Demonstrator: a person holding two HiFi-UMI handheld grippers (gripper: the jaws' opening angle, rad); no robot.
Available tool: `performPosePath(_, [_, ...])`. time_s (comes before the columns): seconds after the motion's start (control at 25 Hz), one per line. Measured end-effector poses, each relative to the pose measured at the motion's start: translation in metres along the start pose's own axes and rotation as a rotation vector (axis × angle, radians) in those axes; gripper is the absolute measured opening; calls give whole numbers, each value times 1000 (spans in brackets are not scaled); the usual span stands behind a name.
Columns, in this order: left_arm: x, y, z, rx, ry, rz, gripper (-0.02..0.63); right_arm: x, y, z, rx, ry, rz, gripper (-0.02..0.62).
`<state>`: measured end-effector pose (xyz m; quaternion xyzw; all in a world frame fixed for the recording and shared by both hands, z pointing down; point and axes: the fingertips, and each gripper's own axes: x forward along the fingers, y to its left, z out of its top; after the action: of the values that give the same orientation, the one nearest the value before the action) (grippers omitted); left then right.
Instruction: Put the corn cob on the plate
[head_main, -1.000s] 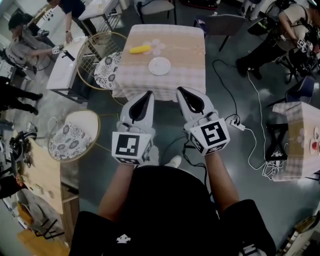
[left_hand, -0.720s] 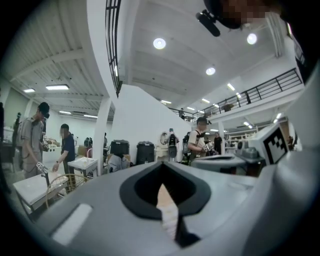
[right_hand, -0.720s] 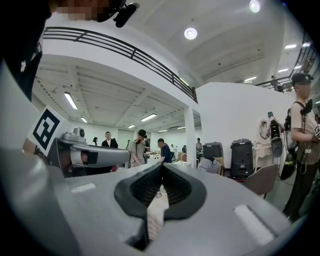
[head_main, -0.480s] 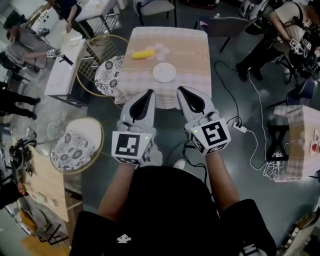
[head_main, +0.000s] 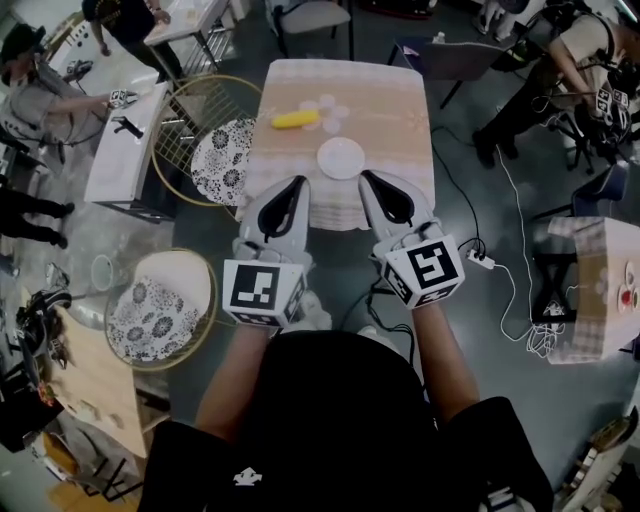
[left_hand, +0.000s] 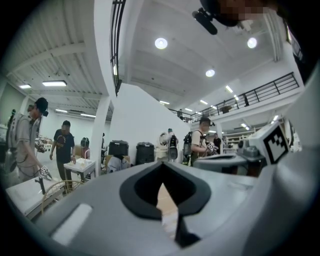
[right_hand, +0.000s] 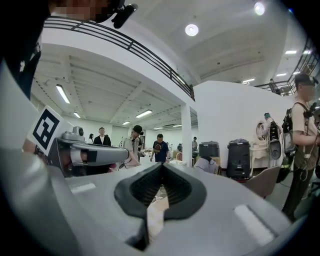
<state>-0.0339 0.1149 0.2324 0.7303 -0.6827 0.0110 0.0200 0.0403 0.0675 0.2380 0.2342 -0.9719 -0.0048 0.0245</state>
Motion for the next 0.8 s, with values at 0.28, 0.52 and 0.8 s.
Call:
performPosePath(0.28, [-1, 48, -3, -33, -15, -3, 8, 37, 14, 0, -14, 13, -23, 2])
performPosePath(0.52, [-2, 69, -7, -47, -14, -6, 8, 54, 23, -2, -23, 26, -34, 2])
performPosePath(0.8, [3, 77, -12, -62, -13, -8, 8, 62, 17, -1, -34, 31, -42, 2])
